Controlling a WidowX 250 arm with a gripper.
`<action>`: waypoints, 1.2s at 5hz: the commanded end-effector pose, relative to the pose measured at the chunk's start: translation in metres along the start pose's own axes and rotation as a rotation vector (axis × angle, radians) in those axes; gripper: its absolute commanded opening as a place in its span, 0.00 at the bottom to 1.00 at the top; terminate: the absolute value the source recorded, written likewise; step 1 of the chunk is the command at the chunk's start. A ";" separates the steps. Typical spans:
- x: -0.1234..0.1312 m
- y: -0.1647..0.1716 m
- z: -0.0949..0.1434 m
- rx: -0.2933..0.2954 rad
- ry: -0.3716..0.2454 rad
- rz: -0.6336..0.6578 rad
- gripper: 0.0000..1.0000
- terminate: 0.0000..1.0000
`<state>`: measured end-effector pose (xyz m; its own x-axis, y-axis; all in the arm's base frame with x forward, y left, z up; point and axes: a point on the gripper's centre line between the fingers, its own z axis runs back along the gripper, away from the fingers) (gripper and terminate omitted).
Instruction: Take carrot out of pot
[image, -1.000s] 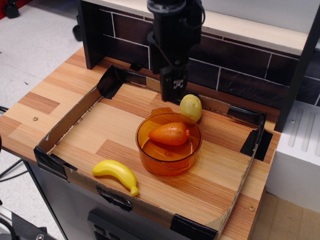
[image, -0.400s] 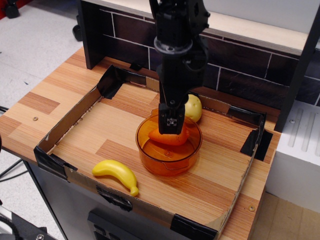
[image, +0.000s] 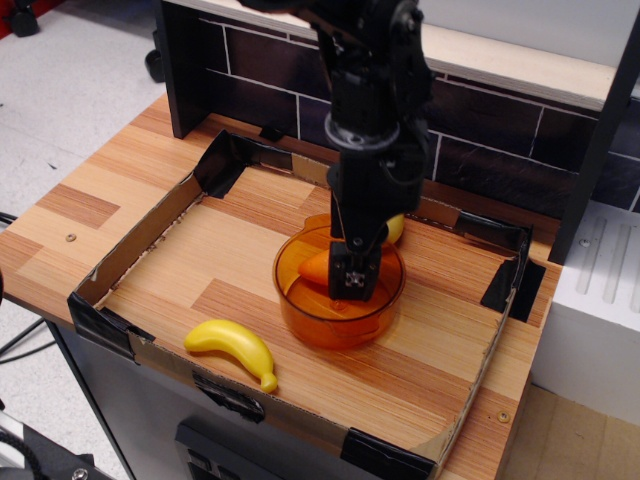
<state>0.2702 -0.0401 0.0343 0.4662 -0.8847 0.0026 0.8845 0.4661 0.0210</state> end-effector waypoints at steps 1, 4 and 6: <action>0.007 -0.001 -0.001 0.013 -0.009 -0.021 1.00 0.00; 0.003 0.004 -0.014 0.006 0.019 0.013 1.00 0.00; 0.001 0.005 -0.015 0.006 0.018 0.033 0.00 0.00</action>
<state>0.2635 -0.0383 0.0090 0.4927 -0.8692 -0.0420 0.8699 0.4932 -0.0030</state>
